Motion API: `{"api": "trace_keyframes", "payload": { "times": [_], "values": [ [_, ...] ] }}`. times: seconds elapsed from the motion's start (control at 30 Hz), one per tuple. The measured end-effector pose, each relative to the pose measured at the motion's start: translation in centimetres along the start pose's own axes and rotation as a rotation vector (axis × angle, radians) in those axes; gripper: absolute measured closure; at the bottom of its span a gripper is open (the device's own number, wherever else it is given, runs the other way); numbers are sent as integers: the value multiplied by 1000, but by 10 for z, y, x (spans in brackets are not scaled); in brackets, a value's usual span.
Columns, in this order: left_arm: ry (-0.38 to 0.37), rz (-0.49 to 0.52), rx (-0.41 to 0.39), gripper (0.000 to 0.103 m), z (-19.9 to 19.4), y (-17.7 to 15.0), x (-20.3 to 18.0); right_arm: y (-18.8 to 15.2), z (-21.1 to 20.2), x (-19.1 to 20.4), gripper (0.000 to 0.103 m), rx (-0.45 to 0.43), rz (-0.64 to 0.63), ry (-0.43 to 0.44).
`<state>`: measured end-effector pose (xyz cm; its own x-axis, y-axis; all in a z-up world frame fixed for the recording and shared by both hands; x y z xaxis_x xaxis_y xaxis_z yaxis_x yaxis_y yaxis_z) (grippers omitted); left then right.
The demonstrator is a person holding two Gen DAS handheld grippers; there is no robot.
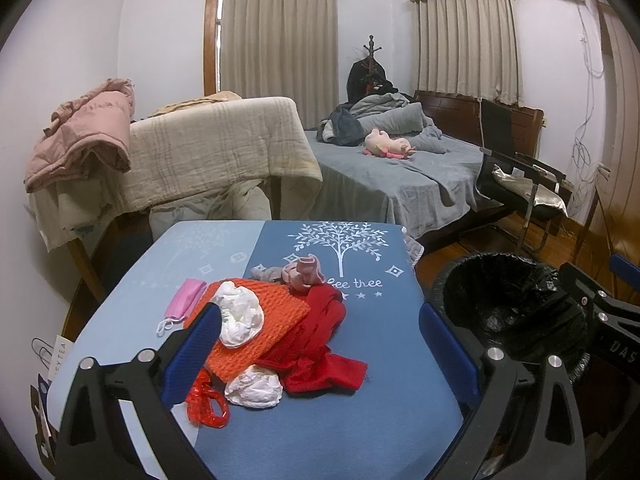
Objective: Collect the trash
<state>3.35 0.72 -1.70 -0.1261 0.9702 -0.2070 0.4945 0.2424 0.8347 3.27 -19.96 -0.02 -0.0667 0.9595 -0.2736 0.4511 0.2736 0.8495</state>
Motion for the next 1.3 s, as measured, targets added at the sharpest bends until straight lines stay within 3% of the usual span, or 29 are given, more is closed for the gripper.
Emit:
{"api": "trace_keyframes", "payload": {
  "times": [0.23, 0.27, 0.4, 0.73, 0.83, 0.97, 1.3],
  "values": [
    [3, -8, 6, 6, 3, -3, 8, 6, 6, 17, 5, -3, -9, 10],
    [5, -11, 7, 6, 11, -7, 26, 6, 7, 18, 5, -3, -8, 12],
    [25, -15, -6, 6, 9, -9, 37, 2, 16, 34, 5, 9, -7, 41],
    [169, -95, -8, 6, 24, -17, 119, 2, 40, 94, 5, 10, -30, 142],
    [195, -98, -13, 6, 28, -21, 136, 1, 49, 115, 10, 11, -54, 163],
    [219, -90, 2, 9, 35, -29, 147, -4, 61, 140, 24, 24, -76, 207],
    [280, -154, -21, 12, 42, -21, 195, 26, 77, 206, 26, -42, -127, 350]
  ]
}}
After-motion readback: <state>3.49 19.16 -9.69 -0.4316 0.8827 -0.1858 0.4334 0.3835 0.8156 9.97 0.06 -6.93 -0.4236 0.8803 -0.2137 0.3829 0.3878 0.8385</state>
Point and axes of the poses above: each gripper's, at about its wrist camera, not at the fingertips, and z roughly the way its jaws point, x to its left, y to its top, the point moved 4 cm from there along z, roughly the way its jaws point, and after that the axes turned 15 degrees about -z, right-handed, at the moved point
